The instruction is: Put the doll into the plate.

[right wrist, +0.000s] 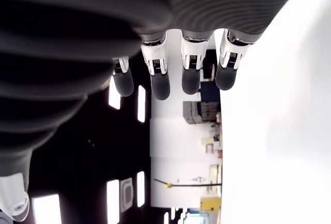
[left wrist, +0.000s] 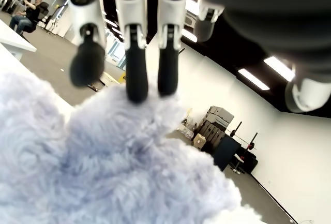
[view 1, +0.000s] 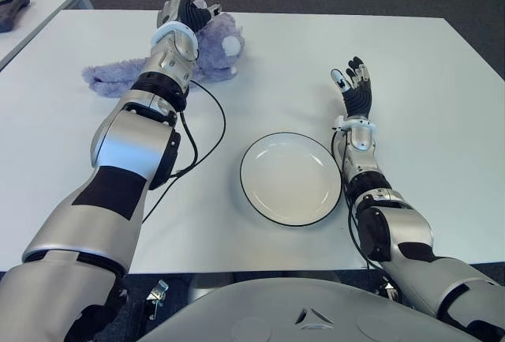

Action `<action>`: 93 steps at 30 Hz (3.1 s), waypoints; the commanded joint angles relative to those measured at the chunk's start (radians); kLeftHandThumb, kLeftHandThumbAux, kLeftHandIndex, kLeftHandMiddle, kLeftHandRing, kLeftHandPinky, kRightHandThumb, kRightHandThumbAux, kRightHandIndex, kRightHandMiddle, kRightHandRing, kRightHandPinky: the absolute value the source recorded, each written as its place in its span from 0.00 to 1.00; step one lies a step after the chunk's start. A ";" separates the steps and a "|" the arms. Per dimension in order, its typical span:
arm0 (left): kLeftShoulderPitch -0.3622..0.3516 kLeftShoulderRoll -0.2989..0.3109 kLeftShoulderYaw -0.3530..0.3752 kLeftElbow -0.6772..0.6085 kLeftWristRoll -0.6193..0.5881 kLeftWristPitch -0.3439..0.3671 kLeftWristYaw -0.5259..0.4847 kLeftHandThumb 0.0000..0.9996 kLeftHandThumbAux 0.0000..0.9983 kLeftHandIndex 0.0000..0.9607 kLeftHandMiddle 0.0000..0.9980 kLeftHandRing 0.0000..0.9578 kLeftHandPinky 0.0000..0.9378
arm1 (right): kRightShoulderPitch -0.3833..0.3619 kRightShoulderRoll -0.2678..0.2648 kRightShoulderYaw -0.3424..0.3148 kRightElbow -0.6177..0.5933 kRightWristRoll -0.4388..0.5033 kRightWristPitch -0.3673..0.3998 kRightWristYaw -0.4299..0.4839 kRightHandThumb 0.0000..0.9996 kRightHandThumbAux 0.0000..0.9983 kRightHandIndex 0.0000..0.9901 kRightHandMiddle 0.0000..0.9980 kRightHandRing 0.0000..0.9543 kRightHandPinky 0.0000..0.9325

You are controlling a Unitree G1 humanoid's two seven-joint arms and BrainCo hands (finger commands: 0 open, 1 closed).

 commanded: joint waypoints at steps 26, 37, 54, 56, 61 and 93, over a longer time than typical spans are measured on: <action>-0.043 -0.055 -0.028 0.057 0.028 0.036 0.001 0.26 0.35 0.01 0.30 0.48 0.76 | 0.379 0.067 -0.005 0.255 -0.001 0.035 0.006 0.00 0.57 0.08 0.10 0.06 0.03; -0.033 -0.098 -0.037 0.060 0.027 0.035 -0.019 0.27 0.34 0.00 0.41 0.70 0.87 | 0.379 0.075 -0.010 0.250 0.008 0.027 0.015 0.00 0.58 0.07 0.10 0.06 0.04; -0.021 -0.120 -0.036 0.062 0.028 0.021 -0.020 0.29 0.35 0.00 0.57 0.75 0.90 | 0.381 0.075 -0.007 0.252 0.005 0.032 0.012 0.00 0.58 0.07 0.10 0.06 0.02; -0.019 -0.126 -0.033 0.062 0.025 0.018 -0.019 0.28 0.35 0.00 0.56 0.76 0.90 | 0.380 0.076 -0.009 0.253 0.006 0.035 0.008 0.00 0.57 0.07 0.10 0.06 0.02; -0.018 -0.164 -0.039 0.062 0.027 0.020 -0.017 0.28 0.34 0.00 0.50 0.76 0.89 | 0.377 0.080 -0.021 0.253 0.019 0.038 0.012 0.00 0.57 0.08 0.10 0.06 0.02; 0.032 -0.151 -0.097 0.069 0.060 -0.070 -0.035 0.50 0.30 0.09 0.54 0.65 0.74 | 0.374 0.082 -0.020 0.257 0.016 0.043 0.011 0.00 0.57 0.10 0.12 0.07 0.02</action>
